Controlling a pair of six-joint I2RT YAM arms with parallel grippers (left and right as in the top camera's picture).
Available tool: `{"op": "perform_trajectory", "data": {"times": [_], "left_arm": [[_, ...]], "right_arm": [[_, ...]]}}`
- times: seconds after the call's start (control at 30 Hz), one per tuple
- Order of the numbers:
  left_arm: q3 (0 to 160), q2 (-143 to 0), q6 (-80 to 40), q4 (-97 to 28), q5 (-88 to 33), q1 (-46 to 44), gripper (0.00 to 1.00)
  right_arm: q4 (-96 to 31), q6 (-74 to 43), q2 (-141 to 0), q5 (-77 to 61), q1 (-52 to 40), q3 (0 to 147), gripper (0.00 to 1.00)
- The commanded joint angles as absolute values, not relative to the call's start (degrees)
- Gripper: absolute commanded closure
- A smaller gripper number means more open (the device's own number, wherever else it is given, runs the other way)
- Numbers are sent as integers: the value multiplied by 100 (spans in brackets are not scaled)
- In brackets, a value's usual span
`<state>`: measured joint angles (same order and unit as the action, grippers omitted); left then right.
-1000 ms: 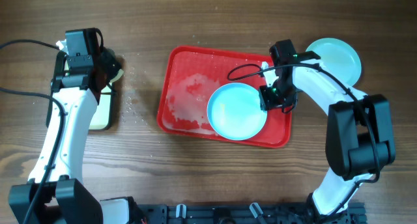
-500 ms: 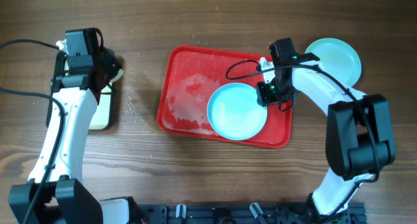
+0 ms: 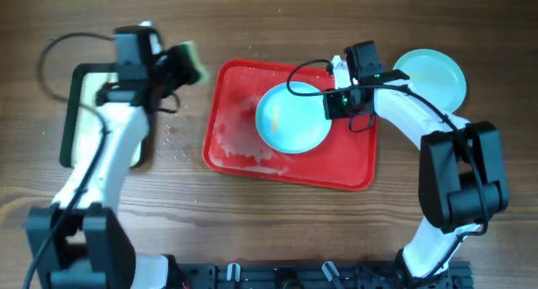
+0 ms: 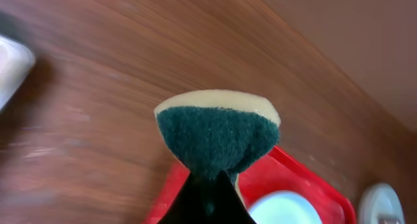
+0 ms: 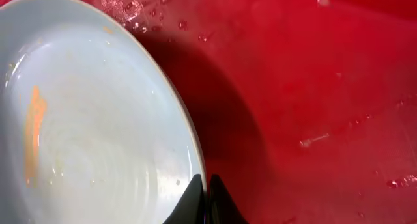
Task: Clean dirty plates on tray and stack at the side
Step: 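Scrub the light-blue plate with the sponge in the left gripper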
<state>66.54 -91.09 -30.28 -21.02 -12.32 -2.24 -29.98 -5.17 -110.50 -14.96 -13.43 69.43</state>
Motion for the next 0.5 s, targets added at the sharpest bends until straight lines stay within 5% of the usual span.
{"op": "perform_trajectory", "data": {"times": [0.0, 0.47], "left_arm": [[6643, -9767, -3048, -1636, -1562, -1157, 96], [6643, -10589, -3240, -1841, -843, -2722, 96]], "right_arm": [[-2668, -666, -11378, -1505, -1461, 7052, 96], [-2491, -1411, -11500, -683, -2093, 7052, 96]]}}
